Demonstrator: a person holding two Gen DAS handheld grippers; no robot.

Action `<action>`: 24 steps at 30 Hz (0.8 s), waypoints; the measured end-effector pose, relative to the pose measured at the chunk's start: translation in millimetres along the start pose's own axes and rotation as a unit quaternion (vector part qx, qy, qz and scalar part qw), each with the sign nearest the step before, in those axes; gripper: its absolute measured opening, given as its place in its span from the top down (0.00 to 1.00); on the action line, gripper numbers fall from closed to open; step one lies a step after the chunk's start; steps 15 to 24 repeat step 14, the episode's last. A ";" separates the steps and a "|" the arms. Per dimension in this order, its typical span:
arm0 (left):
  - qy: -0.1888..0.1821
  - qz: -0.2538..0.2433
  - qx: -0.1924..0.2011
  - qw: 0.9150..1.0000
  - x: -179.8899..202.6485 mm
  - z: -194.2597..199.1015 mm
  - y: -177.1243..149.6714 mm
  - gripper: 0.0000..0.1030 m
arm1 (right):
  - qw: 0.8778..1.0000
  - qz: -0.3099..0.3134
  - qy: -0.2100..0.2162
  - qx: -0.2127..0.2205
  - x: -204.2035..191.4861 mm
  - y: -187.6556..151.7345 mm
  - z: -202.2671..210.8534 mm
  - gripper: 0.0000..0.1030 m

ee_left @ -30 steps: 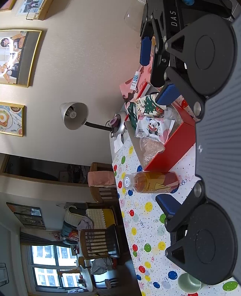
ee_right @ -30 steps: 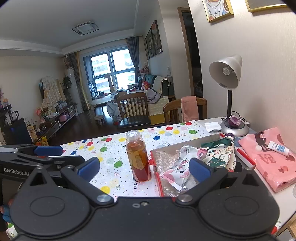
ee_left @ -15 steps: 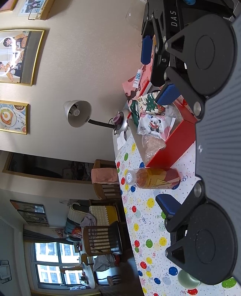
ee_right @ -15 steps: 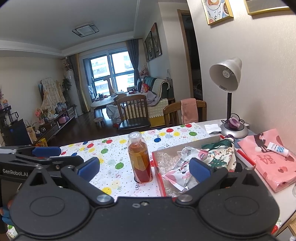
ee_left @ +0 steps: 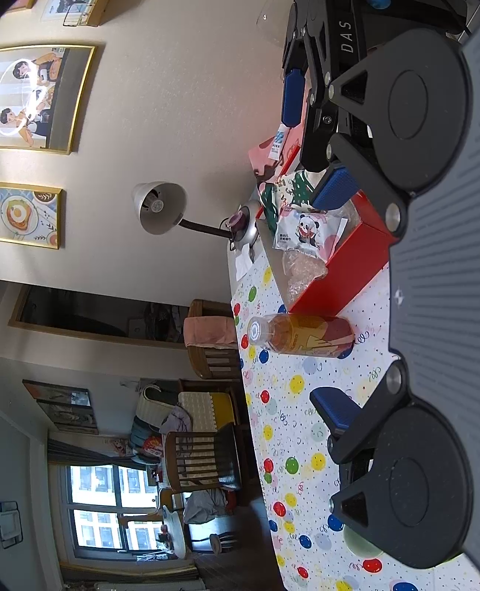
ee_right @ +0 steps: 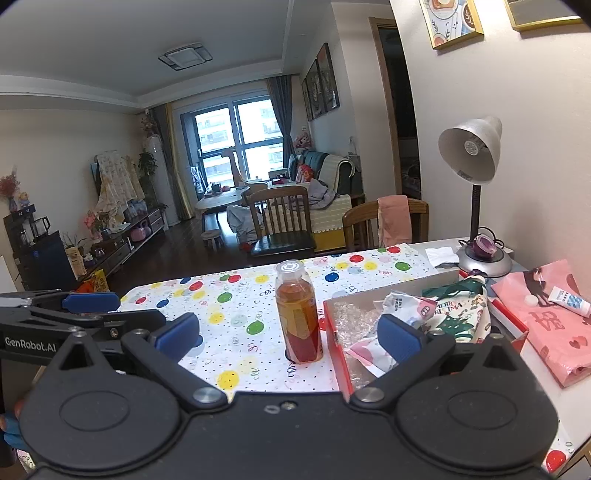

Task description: Organize soft objects

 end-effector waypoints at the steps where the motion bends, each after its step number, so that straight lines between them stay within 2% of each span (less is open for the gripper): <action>1: 0.001 0.001 -0.001 1.000 -0.4 0.1 -0.2 0.00 | 1.000 0.001 0.001 0.000 -0.8 -0.1 -0.2 0.00; 24: -0.001 0.011 -0.011 1.000 -4.3 2.0 -4.7 0.00 | 1.000 0.001 0.002 -0.002 -2.3 -0.9 -0.9 0.00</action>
Point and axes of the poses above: each gripper's, at about its wrist camera, not at the fingertips, and z roughly against the way its jaws point, x to its right, y to its top, the point moved 3 cm from there along -z, roughly the way its jaws point, and after that the axes turned 15 degrees about y, right-handed, at the moved point
